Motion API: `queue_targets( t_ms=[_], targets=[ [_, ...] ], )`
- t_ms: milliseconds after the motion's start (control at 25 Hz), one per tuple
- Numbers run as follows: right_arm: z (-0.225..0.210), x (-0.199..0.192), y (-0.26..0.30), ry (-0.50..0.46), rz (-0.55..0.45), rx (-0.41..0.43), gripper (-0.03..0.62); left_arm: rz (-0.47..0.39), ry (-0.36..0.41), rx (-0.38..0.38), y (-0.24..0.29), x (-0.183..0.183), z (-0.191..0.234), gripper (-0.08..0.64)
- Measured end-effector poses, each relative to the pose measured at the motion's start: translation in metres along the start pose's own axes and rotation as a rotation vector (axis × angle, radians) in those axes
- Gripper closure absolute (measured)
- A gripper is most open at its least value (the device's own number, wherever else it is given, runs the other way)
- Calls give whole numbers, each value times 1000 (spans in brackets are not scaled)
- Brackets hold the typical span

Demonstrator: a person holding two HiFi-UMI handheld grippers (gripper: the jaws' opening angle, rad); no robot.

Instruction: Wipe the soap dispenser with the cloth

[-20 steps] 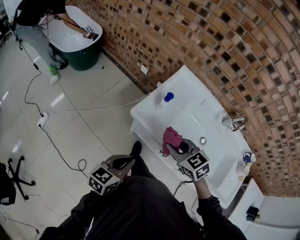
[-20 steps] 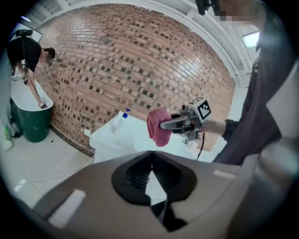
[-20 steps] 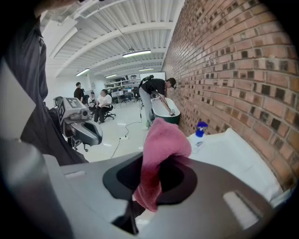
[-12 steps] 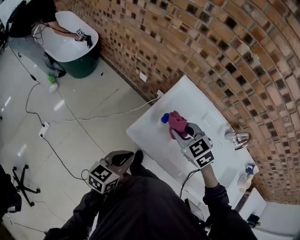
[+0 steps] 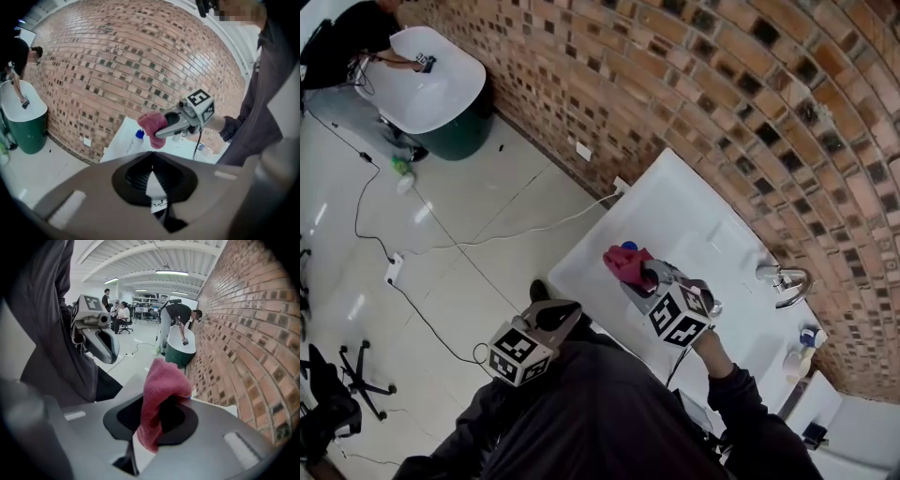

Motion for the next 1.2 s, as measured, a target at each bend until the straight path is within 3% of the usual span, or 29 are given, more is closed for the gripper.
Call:
queue_targets(
  t_ms=[360,560,840,920,1080,1200],
  targets=[
    [32,-13,48,128,-94,-8,525,67,60,-4,-6,16,11,560],
    [37,-27,85,222,-97,57,525,96,61,26,-13,15,13,560],
    [32,-54,140,567,-147,292,525,97,94,32,-8,23,16,560],
    [33,-57,136,618,-182,312,525,117,122,57,2,28,21,552],
    [37,-65,99,710,-308,319,525,190,211,87,39,47,36,427],
    [28,-86,70,961,-497,290,525,238,271,64,69,60,42,387]
  ],
)
Point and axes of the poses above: the fingertips, and each gripper's own axes: y forward along the fingers, z to its left, x out of its top, the point moved 9 cm from there along -y, backward along the fingers, and after that the axes turned 11 degrees about z, right-handed, at the moved point
